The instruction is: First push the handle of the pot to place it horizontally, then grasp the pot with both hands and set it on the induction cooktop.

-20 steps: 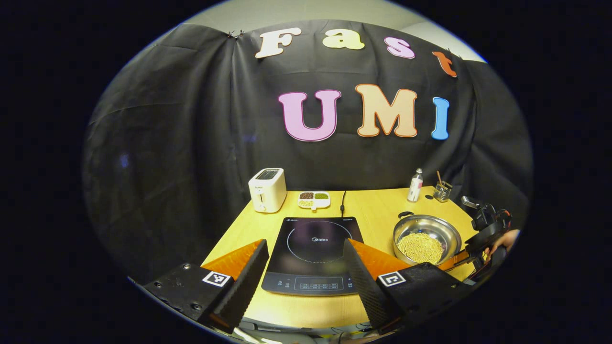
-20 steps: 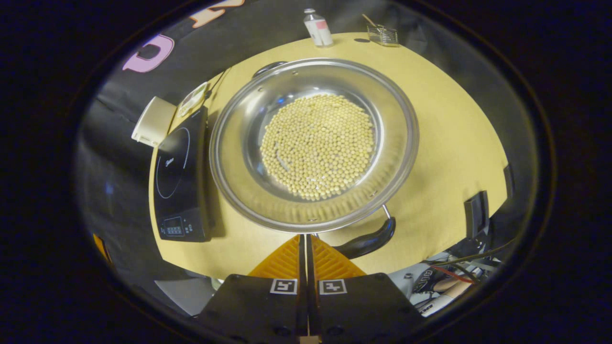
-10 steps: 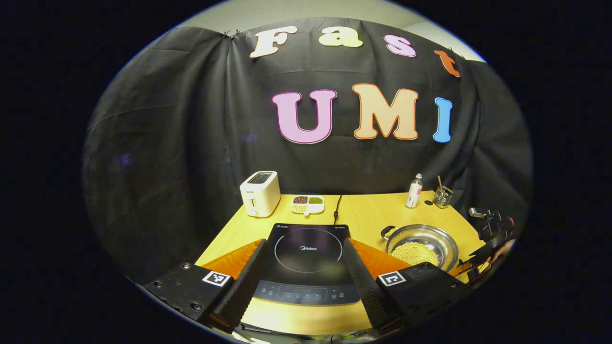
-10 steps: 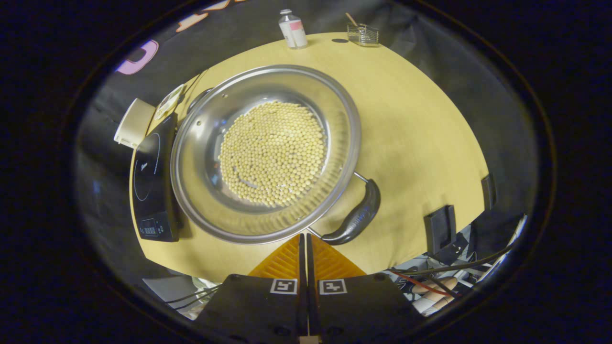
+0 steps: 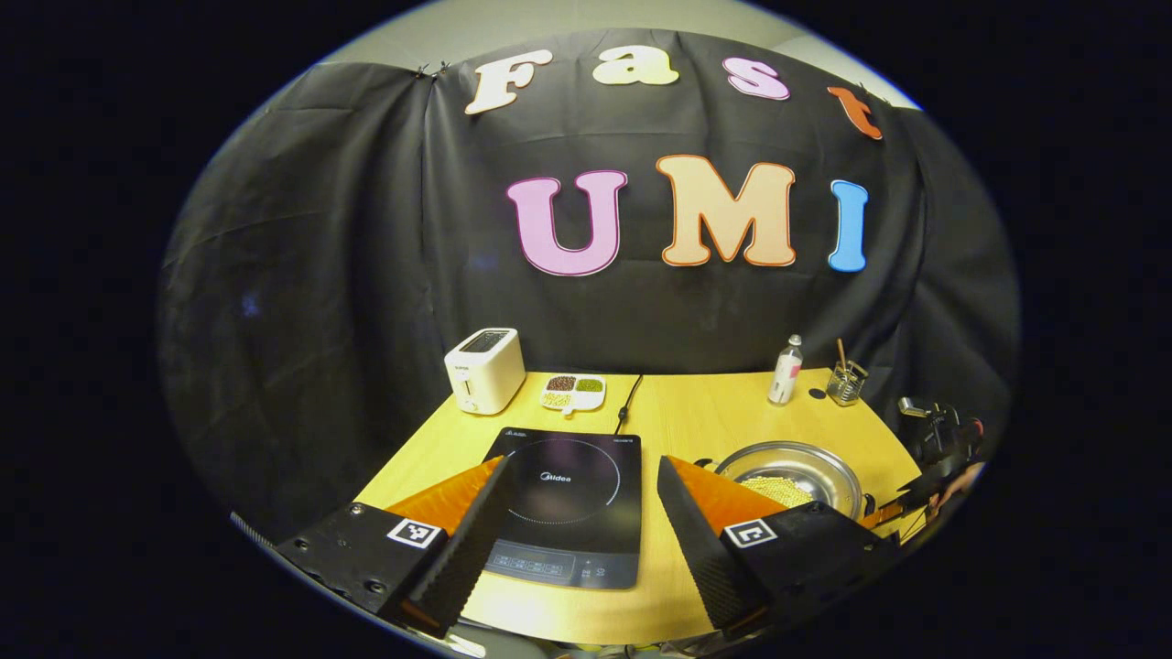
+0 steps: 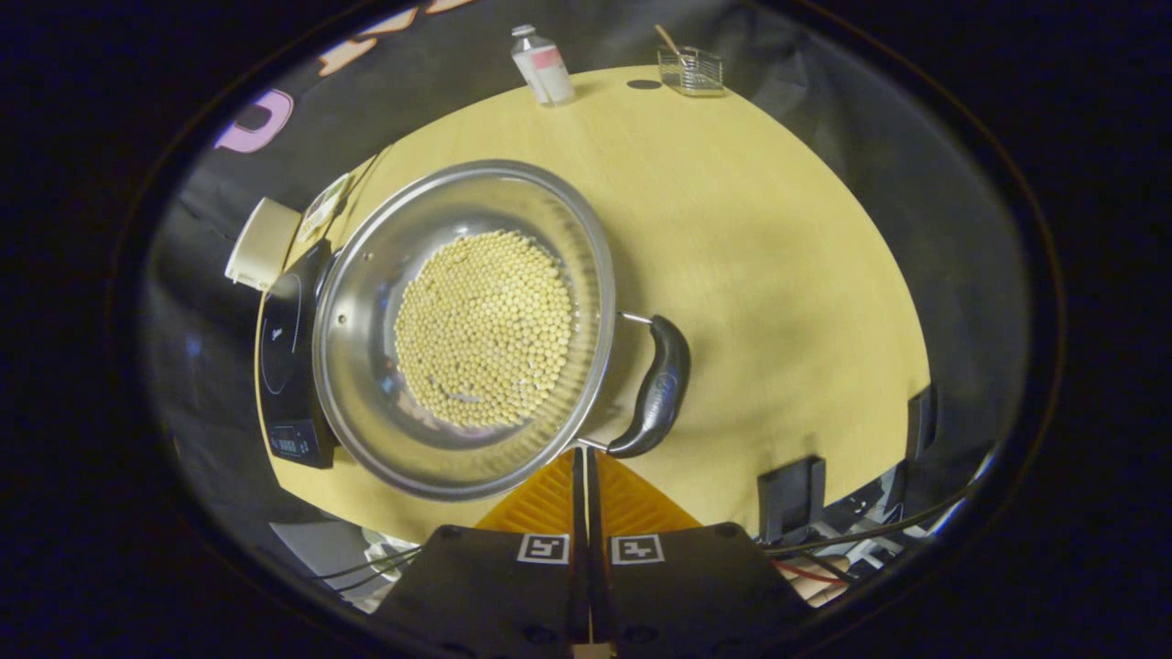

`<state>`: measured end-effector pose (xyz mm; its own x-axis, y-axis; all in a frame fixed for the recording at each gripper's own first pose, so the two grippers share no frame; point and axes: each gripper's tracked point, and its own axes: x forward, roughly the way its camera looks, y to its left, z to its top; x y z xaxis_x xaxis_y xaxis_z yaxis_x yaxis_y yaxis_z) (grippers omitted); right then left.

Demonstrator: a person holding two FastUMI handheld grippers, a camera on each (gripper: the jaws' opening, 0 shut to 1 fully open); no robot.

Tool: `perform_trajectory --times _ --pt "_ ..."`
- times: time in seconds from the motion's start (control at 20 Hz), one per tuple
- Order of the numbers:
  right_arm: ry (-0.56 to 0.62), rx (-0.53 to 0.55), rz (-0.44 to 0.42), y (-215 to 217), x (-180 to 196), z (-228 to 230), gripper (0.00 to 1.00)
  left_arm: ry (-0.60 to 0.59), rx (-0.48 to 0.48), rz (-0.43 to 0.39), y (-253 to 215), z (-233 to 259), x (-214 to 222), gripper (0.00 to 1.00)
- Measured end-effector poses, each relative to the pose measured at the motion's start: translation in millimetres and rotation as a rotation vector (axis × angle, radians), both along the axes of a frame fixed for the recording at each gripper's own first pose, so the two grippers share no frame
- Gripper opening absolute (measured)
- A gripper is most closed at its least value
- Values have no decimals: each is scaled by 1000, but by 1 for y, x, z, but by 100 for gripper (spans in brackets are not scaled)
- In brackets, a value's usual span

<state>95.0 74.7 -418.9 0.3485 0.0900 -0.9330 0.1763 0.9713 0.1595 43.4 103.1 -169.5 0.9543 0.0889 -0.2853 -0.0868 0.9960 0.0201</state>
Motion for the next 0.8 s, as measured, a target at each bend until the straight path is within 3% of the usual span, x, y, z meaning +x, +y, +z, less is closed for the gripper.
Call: perform_trajectory --times 0.6,0.8 --pt "10 31 90 -27 38 0 3 44 8 127 -36 -14 -12 95" --pt "9 71 67 -33 48 2 2 61 2 145 -45 -21 -9 96"
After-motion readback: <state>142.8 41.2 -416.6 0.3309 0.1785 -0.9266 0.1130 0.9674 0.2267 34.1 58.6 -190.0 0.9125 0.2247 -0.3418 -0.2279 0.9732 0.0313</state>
